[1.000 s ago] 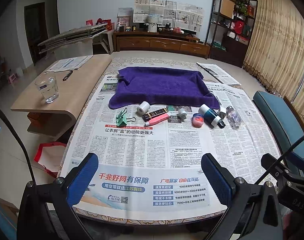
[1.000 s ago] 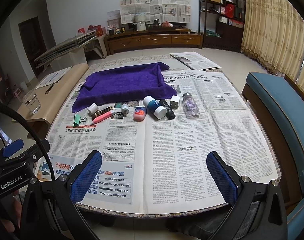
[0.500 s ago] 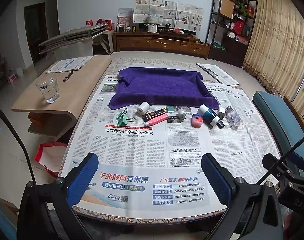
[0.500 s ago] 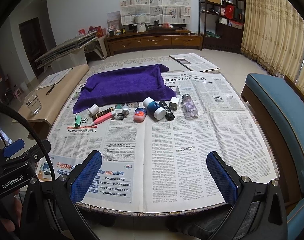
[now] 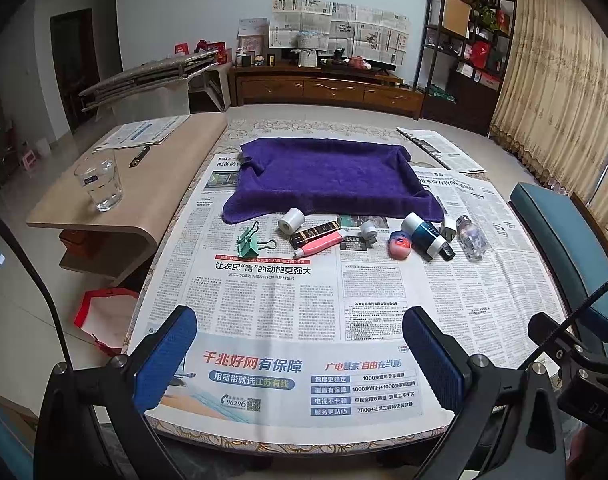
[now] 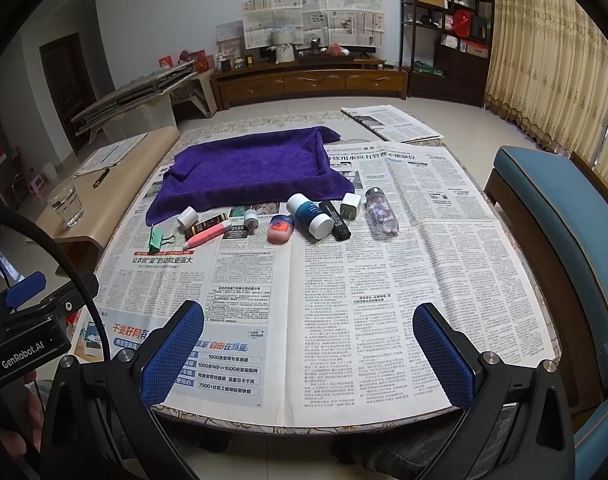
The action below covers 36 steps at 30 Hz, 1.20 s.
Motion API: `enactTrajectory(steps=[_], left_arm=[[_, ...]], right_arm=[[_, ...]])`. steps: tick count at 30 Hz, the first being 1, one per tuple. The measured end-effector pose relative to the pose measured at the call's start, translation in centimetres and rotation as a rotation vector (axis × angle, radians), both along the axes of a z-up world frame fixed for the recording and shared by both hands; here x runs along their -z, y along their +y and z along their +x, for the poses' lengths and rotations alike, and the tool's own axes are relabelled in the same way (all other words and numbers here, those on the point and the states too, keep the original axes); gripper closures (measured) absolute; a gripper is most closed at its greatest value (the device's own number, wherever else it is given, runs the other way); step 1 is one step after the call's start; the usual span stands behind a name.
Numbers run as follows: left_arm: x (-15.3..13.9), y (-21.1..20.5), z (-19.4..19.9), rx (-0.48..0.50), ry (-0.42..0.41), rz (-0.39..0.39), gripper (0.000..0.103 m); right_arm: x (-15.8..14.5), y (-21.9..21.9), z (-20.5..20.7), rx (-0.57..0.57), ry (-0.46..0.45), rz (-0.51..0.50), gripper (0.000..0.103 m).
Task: Organize rigid objects
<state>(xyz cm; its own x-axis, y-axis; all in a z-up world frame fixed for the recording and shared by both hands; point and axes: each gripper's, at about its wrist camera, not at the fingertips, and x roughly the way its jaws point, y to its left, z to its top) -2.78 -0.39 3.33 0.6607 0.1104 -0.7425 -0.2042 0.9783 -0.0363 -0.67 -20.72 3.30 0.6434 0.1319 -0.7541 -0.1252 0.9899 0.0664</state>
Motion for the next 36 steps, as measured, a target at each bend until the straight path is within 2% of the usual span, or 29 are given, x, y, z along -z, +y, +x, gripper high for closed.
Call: enactTrajectory(steps=[4, 12, 17, 22, 26, 29, 32, 36], left_arm=[[0.3, 0.4, 0.8, -0.005, 0.001, 0.002, 0.000], [4.0, 3.7, 6.2, -0.028, 0.032, -0.062, 0.000], [7.5, 5.2, 10.4, -0.041, 0.098, 0.001, 0.000], [10.1, 7.5, 13.6, -0.063, 0.096, 0.021, 0.000], [12.1, 9.3, 15.0, -0.055, 0.127, 0.042, 0.000], [12.8, 10.3, 15.3, 0.009, 0.127, 0.103, 0.001], [12.9, 10.6, 15.6, 0.158, 0.114, 0.204, 0.001], [13.4, 9.9, 16.2, 0.415, 0.146, 0.269, 0.003]], right_arm=[[0.3, -0.2, 0.7, 0.004, 0.008, -0.002, 0.000], [2.0, -1.8, 4.6, 0.008, 0.008, -0.004, 0.000], [3.5, -2.8, 8.1, 0.002, -0.003, -0.035, 0.000], [5.3, -3.5, 11.9, -0.024, 0.002, -0.026, 0.000], [7.1, -3.8, 14.6, -0.057, 0.025, -0.041, 0.000], [8.2, -4.1, 15.8, -0.066, 0.021, -0.040, 0.000], [9.3, -4.6, 16.6, -0.064, 0.037, -0.016, 0.000], [10.8, -5.6, 17.2, -0.046, 0.087, 0.036, 0.000]])
